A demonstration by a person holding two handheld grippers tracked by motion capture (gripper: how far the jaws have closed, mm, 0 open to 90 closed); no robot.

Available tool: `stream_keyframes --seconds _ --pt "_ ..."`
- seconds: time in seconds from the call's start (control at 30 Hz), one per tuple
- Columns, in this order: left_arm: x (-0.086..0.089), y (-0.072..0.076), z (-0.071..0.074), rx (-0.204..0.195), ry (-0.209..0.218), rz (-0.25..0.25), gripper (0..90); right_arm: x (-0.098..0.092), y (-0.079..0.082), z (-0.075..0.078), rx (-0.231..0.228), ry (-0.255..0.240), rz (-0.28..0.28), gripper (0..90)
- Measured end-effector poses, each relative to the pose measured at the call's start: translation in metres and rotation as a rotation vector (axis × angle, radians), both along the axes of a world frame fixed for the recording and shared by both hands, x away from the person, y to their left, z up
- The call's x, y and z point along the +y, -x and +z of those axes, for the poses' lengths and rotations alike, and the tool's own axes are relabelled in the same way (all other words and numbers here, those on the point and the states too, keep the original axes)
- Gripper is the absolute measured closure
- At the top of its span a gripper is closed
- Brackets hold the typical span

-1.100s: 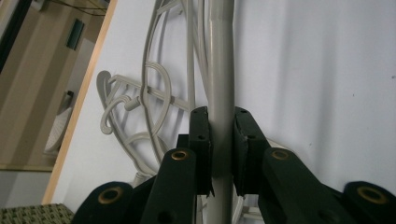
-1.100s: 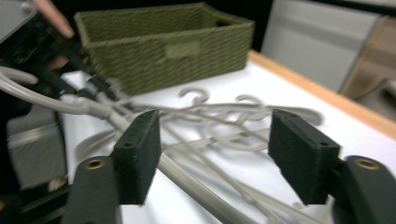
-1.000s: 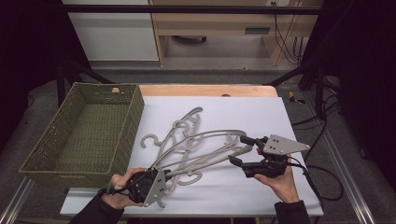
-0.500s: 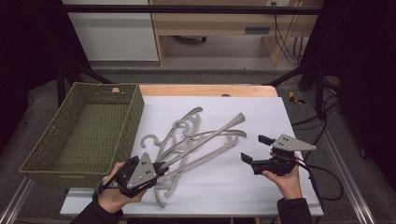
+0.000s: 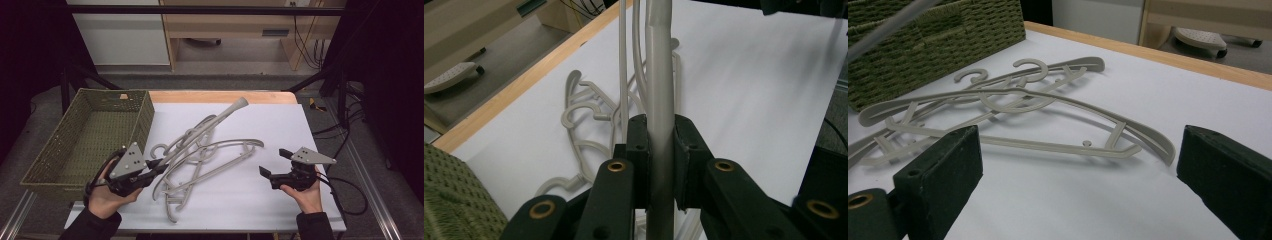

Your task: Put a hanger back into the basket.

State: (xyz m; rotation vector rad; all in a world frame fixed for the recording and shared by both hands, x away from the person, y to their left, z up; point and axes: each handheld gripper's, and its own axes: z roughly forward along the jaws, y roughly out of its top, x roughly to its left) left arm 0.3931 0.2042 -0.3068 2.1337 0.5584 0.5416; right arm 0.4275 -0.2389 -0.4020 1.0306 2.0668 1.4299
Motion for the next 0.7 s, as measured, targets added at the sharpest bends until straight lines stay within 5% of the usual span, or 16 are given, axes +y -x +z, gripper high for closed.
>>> stream_keyframes --seconds 0.4,0.7 --pt "0.036 -0.033 0.037 0.091 0.071 -0.007 79.7 -0.001 0.005 0.001 -0.004 0.000 -0.007 3.4" --pt "0.048 -0.037 0.056 0.086 0.061 0.035 79.7 -0.001 0.005 0.001 0.001 0.008 -0.009 2.9"
